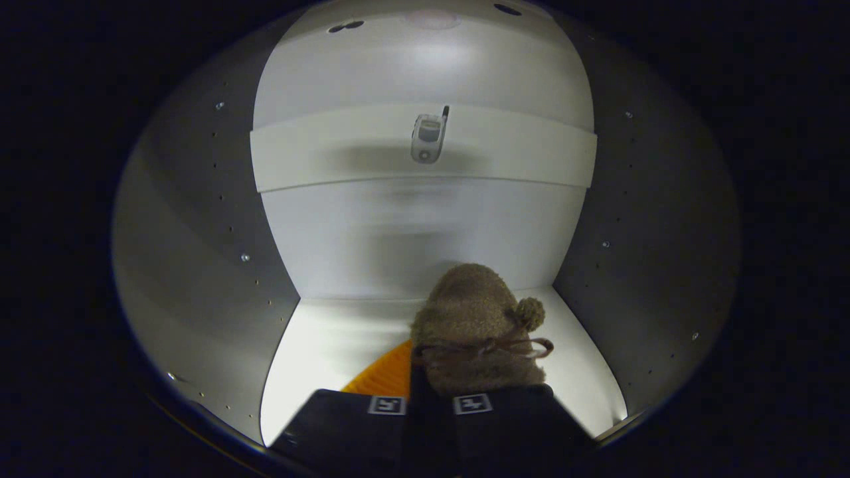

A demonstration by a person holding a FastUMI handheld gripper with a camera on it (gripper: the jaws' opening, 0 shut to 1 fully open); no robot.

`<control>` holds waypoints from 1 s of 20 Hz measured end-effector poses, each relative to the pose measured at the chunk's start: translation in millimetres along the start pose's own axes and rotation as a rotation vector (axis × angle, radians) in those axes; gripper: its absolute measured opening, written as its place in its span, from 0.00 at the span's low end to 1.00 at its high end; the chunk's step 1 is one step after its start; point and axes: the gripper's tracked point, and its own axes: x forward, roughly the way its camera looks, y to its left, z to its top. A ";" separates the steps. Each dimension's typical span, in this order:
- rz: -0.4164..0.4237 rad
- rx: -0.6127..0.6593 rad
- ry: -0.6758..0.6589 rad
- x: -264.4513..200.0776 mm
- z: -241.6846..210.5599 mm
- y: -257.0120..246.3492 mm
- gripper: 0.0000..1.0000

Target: Open the shoe cabinet door, grab the shoes and put them into the shoe cabinet, then close the shoe cabinet door.

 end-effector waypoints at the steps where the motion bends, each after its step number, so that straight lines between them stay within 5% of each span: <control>1: 0.007 -0.009 0.007 0.7 -3.6 3.5 0.16; 7: 0.028 0.033 -0.018 -17.6 -10.1 7.5 0.82; 9: 0.024 0.042 -0.040 -29.4 -9.1 8.5 0.90; 20: 0.020 0.062 -0.209 -152.4 -6.4 4.8 0.98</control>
